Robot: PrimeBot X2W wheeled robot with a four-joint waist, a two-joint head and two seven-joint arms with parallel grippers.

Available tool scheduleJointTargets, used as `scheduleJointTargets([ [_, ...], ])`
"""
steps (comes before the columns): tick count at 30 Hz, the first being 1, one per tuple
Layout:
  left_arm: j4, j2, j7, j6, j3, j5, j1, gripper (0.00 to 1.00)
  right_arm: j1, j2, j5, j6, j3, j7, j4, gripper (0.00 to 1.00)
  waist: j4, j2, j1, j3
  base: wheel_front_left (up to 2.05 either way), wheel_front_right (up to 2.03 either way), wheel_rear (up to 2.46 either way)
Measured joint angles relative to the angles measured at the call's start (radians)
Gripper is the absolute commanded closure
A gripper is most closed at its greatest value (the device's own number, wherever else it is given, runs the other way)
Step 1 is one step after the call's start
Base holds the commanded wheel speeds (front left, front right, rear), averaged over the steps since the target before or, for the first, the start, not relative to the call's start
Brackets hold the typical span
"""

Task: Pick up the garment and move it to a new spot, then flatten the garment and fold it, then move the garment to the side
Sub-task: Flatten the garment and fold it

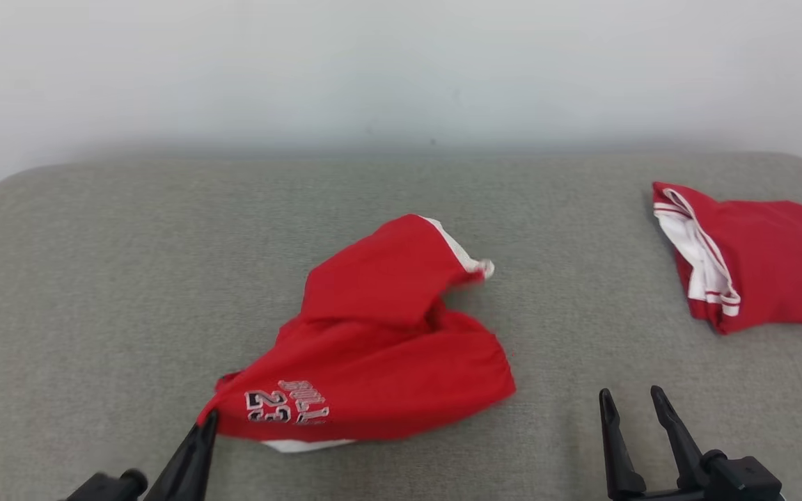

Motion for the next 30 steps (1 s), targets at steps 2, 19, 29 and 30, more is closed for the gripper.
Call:
scheduleJointTargets([
  [2,-0.031,0.021,0.016,0.006,0.012,-0.008,0.04,1.0,0.0,0.0,0.001,0.0,0.0,0.0,0.0,0.0,0.022,-0.0001,0.0,-0.008,0.0,0.0,0.0],
  [19,0.098,0.007,-0.012,0.016,0.03,-0.027,0.021,1.0,0.003,0.0,0.0,0.0,-0.009,0.0,0.013,0.0,0.034,0.0,0.0,-0.022,0.0,0.0,0.0],
  [29,0.231,0.014,-0.02,0.001,0.041,-0.02,-0.148,1.0,-0.006,0.0,-0.002,0.0,0.006,0.0,0.018,0.0,0.008,0.0,0.0,-0.028,0.0,0.0,0.0],
  [30,0.259,0.013,-0.02,-0.001,0.038,-0.02,-0.167,1.0,-0.008,0.0,-0.003,0.0,0.004,0.0,0.018,0.0,0.002,0.0,0.0,-0.026,0.0,0.0,0.0],
])
